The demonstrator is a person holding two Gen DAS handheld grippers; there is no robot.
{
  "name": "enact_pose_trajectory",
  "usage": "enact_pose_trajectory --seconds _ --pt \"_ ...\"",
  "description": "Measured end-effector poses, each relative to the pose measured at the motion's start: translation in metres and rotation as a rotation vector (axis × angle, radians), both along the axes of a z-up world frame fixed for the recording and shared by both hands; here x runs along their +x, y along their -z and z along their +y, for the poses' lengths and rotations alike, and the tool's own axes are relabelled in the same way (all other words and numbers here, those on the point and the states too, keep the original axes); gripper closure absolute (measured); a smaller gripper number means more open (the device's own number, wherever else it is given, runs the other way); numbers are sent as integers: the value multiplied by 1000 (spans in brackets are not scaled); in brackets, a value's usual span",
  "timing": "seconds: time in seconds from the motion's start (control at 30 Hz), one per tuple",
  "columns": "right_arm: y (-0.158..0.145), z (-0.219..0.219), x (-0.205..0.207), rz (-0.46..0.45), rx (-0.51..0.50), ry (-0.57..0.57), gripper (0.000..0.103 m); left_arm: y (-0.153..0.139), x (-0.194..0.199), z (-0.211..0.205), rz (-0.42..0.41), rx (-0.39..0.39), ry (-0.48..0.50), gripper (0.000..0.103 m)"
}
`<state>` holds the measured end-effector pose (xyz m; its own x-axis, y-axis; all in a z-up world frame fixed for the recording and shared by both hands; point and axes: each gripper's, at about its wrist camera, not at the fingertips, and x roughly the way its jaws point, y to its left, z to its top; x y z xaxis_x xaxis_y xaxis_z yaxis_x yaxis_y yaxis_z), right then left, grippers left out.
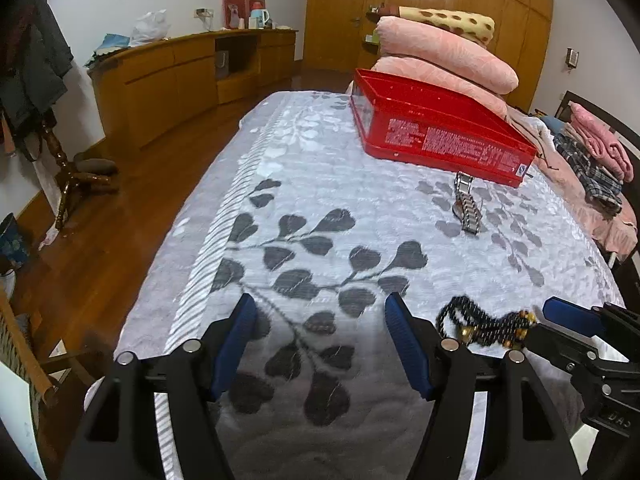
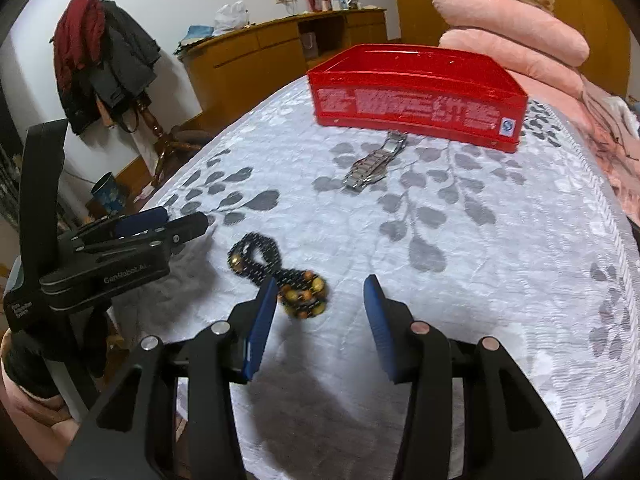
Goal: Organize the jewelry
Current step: 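Withdraw both tools from the tin and move over the watch and black bead bracelet, then grasp the black bead bracelet with right tool while left tool grasps the silver watch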
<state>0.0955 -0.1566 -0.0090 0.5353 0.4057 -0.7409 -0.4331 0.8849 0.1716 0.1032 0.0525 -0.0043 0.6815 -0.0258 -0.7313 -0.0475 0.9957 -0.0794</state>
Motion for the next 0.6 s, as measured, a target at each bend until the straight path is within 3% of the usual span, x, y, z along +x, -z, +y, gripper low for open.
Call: enact_pose_trajectory --seconds 0.3,0.43,0.53,0.6 --pt "9 15 -2 21 -13 -54 54 0 -6 4 1 -6 -8 37" --pt "10 24 4 2 -39 -84 42 0 -6 5 -1 -10 -5 37" --pt "12 31 8 -13 -61 -98 41 0 -4 5 1 -13 -7 37" --pt "13 32 12 -28 -72 -97 49 0 -4 8 1 -16 -13 37"
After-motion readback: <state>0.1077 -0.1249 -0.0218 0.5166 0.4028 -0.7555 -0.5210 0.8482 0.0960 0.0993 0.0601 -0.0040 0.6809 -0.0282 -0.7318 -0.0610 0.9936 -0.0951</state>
